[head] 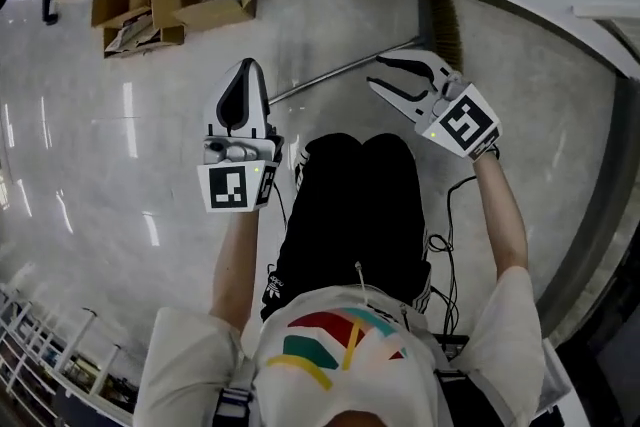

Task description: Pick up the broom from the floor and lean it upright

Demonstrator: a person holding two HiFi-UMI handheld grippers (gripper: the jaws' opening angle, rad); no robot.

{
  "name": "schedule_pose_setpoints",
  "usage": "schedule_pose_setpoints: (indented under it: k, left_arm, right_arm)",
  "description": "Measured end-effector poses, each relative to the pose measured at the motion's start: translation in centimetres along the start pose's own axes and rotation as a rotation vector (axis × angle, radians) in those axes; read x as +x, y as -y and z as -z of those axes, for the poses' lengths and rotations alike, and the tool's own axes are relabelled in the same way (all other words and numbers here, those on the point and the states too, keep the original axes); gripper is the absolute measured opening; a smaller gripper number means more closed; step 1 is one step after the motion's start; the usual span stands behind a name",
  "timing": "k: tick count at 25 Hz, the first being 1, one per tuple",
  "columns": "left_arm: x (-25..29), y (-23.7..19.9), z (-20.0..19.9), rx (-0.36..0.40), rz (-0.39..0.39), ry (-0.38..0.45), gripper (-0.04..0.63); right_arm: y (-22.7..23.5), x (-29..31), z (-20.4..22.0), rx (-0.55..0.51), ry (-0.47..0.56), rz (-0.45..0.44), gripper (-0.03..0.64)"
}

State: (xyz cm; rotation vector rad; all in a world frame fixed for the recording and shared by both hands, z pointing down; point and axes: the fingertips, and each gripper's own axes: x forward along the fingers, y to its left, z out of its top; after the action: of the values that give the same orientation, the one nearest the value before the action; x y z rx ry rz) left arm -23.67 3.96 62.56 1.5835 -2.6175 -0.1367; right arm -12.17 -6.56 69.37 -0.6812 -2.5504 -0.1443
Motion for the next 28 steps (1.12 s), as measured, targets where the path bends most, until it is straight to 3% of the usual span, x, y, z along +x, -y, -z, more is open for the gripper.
schedule_pose_setpoints:
  k: [4,7,11,16,23,28]
  left_arm:
    - [-1.3,-5.2,10.5,-0.054,-0.106,0.026,0.046]
    - [-2.8,-8.2,15.9,-0.070,-0.161,0.033,0.046]
    - [-6.1,-11.0,20.1,-0.078,-0.243,0.007,0.046]
    - [-10.2,-13.3,22.8,-0.084,-0.316,-0.011,0.046]
    - [-13.3,-14.2,24.9,-0.093,-0.373,-0.037,0.046]
    - [-12.9,-14.1,26.6,-0.121,-0.393,-0.070,0.046]
  right_arm:
    - [0.6,9.9,9.4,-0.160,-0.113,-0.153,0.130]
    - [-0.7,15.7,15.6,-0.272,-0.223,-0.267,0.130]
    - [-3.4,20.6,22.6,-0.407,-0.393,-0.432,0.130]
    - [-6.4,24.7,28.7,-0.543,-0.578,-0.571,0.130]
    - [-5.8,27.8,34.1,-0.724,-0.843,-0.621,0.130]
    - [-5.1,28.7,33.8,-0.653,-0.944,-0.565,0.097]
